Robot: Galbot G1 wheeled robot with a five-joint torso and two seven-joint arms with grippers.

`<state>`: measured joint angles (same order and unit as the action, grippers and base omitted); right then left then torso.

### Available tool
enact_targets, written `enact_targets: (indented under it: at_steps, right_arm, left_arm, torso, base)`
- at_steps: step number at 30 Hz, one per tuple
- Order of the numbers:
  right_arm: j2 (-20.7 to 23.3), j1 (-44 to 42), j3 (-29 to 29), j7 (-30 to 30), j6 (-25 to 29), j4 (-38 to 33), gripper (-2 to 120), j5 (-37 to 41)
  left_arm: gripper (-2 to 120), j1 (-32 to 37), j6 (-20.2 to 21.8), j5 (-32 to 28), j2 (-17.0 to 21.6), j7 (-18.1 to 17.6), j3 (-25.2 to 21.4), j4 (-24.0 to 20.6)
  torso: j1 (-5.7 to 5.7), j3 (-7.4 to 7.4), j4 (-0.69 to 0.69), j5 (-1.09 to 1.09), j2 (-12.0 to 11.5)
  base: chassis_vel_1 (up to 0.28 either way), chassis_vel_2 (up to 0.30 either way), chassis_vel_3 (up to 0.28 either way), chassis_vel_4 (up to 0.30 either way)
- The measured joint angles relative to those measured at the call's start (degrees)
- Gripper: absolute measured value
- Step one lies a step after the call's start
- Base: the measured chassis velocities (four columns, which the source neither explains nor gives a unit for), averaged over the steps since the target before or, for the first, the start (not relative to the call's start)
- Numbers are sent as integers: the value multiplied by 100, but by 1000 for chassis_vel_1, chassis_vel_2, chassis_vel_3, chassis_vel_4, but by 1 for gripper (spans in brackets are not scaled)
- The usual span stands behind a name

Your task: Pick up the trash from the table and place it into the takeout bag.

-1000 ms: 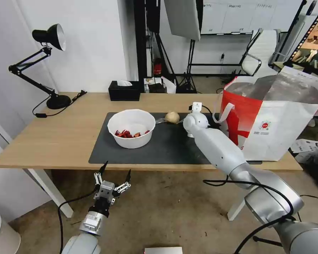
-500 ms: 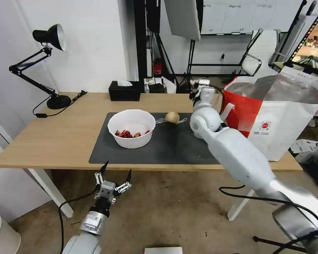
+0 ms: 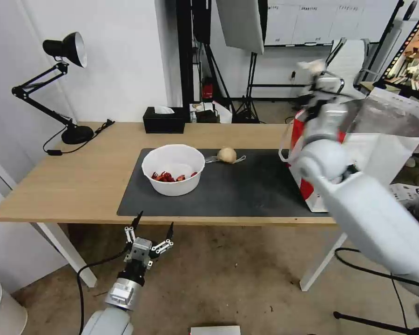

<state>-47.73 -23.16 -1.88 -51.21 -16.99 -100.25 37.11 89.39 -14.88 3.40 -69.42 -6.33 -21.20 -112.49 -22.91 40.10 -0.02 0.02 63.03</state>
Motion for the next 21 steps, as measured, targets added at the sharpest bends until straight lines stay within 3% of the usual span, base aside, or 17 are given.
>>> enact_targets:
  at_steps: [3, 5, 9, 21]
  right_arm:
    - [166, -34, -74, -215, -266, -53, 0, 441]
    - [384, -100, -132, -375, -843, -73, 1, 859]
    - [540, -204, -296, -394, -1421, -200, 15, 1278]
    - [650, -364, -414, -326, -1473, -505, 55, 1701]
  left_arm:
    - [100, 11, 2, 0, -9, 0, 17, 0]
    - [100, 49, 20, 47, -24, 0, 33, -59]
    - [100, 104, 44, 136, -28, 19, 32, -148]
    - [100, 199, 70, 169, -69, 20, -19, -233]
  torso:
    - [0, 0, 0, 0, 0]
    - [0, 0, 3, -1, 0]
    - [0, 0, 0, -1, 0]
    - [0, 0, 2, -2, 0]
  base:
    - [0, 0, 0, 0]
    - [0, 0, 0, 0]
    - [0, 0, 0, 0]
    - [0, 0, 0, 0]
